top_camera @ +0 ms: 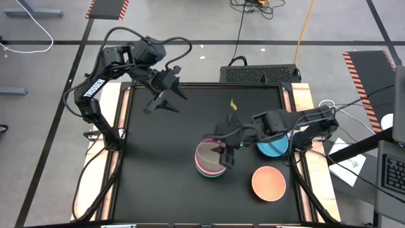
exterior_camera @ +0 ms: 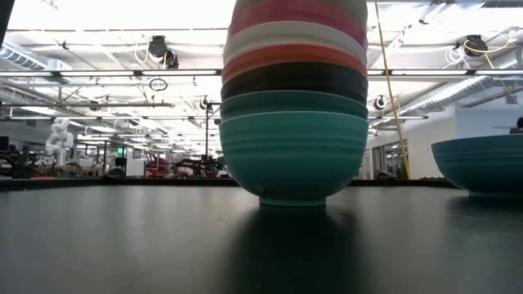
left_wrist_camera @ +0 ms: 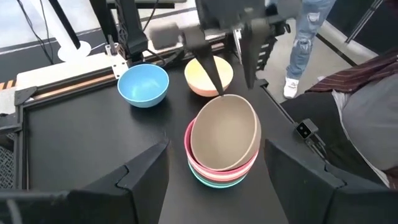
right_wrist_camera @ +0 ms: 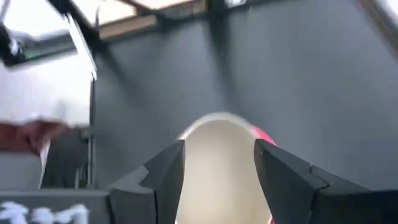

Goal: Nest bowls inside each other
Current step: Stack the gray bowl on the pink bowl

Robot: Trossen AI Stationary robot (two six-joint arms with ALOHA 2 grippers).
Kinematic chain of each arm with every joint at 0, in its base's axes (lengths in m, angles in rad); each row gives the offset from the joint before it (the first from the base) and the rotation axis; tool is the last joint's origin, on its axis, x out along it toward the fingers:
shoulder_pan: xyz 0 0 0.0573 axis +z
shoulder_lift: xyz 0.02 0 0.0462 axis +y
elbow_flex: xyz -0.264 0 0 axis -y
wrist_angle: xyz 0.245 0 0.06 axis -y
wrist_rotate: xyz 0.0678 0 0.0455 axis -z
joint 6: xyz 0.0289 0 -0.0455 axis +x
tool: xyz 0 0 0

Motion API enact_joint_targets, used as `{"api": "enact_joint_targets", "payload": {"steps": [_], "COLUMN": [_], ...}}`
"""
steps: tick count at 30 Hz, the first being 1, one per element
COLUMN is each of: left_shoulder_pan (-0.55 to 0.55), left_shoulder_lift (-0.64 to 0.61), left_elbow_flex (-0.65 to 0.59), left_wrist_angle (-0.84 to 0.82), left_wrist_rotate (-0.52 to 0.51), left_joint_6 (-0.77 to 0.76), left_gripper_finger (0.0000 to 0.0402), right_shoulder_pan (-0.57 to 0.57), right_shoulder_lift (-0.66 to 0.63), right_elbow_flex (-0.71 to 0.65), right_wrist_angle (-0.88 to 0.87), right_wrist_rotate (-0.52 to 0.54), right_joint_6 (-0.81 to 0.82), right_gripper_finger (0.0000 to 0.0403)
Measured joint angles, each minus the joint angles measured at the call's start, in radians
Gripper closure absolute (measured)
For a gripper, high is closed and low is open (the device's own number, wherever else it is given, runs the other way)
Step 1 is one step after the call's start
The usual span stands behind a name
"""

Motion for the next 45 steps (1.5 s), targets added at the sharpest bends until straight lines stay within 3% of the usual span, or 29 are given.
{"api": "enact_joint_targets", "payload": {"steps": [4, 12, 19, 23, 30, 38, 45], "left_shoulder_pan": [0.000, 0.000, 0.000, 0.000, -0.017, -0.035, -0.039], "left_shoulder_lift": [0.000, 0.000, 0.000, 0.000, 0.000, 0.000, 0.000], "left_elbow_flex": [0.000, 0.000, 0.000, 0.000, 0.000, 0.000, -0.011], "left_wrist_angle": [-0.009, -0.014, -0.030, -0.035, -0.035, -0.034, -0.090], "left_wrist_rotate": [0.000, -0.001, -0.001, 0.000, 0.000, 0.000, -0.002], "left_joint_6": [0.013, 0.026, 0.022, 0.019, 0.019, 0.023, 0.030], "left_gripper_finger": [0.0144, 0.0144, 0.0144, 0.0144, 0.0144, 0.0144, 0.0144], "right_shoulder_pan": [0.005, 0.009, 0.026, 0.049, 0.059, 0.052, 0.052], "right_shoulder_lift": [-0.016, 0.055, 0.100, 0.095, 0.097, 0.097, 0.097], "right_elbow_flex": [0.000, -0.001, -0.003, -0.002, -0.002, -0.042, -0.080], "right_wrist_angle": [0.017, -0.036, -0.104, -0.070, -0.071, -0.052, -0.030], "right_wrist_rotate": [0.030, -0.074, -0.101, -0.100, -0.103, -0.189, -0.210], "right_joint_6": [-0.010, 0.027, 0.048, 0.046, 0.066, 0.131, 0.146], "right_gripper_finger": [0.0219, 0.0226, 0.0304, 0.0322, 0.0300, 0.0254, 0.0250]}}
